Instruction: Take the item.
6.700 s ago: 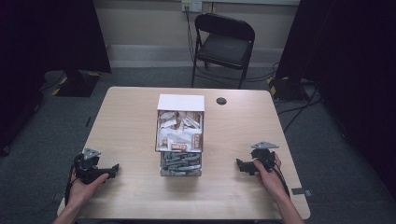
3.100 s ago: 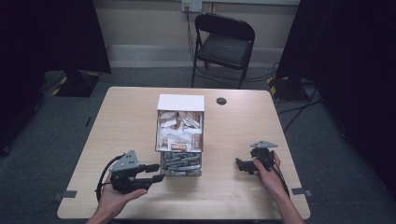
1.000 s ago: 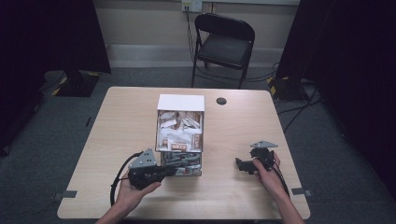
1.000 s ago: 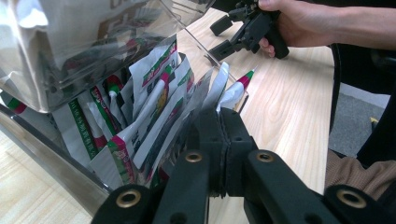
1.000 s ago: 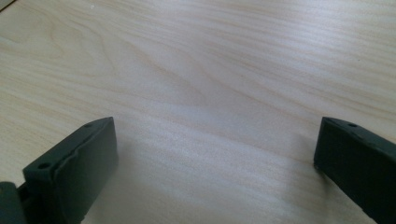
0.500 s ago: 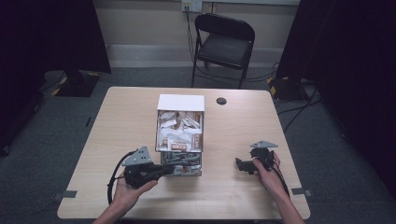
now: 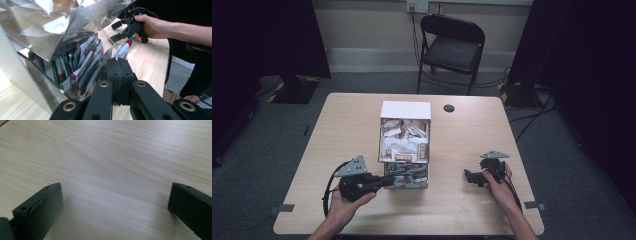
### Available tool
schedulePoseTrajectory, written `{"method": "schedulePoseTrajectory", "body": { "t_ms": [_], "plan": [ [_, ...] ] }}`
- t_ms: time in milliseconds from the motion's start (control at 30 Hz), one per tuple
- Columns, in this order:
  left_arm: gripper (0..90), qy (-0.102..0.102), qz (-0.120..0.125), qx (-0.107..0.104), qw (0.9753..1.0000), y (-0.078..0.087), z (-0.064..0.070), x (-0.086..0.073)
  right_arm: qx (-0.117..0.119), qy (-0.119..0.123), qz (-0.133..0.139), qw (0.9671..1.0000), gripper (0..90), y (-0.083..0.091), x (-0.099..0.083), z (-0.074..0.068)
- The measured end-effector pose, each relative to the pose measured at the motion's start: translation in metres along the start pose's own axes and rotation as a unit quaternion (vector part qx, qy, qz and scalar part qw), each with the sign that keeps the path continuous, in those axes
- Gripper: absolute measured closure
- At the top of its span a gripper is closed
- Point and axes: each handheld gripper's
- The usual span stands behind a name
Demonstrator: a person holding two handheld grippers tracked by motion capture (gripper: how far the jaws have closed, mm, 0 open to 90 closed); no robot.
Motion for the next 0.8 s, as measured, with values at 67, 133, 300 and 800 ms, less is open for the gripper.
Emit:
{"method": "schedulePoseTrajectory", "body": {
  "t_ms": [67,133,300,800],
  "plan": [
    [89.9,0.004,0.003,-0.001,1.0000,0.001,0.000,0.000,0.000,0.000,0.000,1.0000,0.0,0.000,0.000,0.000],
    [90.0,0.006,0.006,-0.004,1.0000,0.003,0.000,0.000,0.000,0.000,0.000,1.0000,0.0,0.000,0.000,0.000],
    [90.0,0.014,0.007,-0.013,0.9998,0.005,0.002,0.001,0.000,0.000,0.000,1.0000,0.0,0.000,0.000,0.000],
    [90.0,-0.030,-0.012,-0.009,0.9994,0.016,0.016,0.018,0.001,-0.001,0.000,1.0000,0.0,0.000,0.000,0.000]
  ]
}}
Point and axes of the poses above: each handheld gripper's, and its own axes: y roughly backward along the jaws, x roughly out of its top, z roughly to its right, and after that the axes turned 12 degrees about -y, right-handed
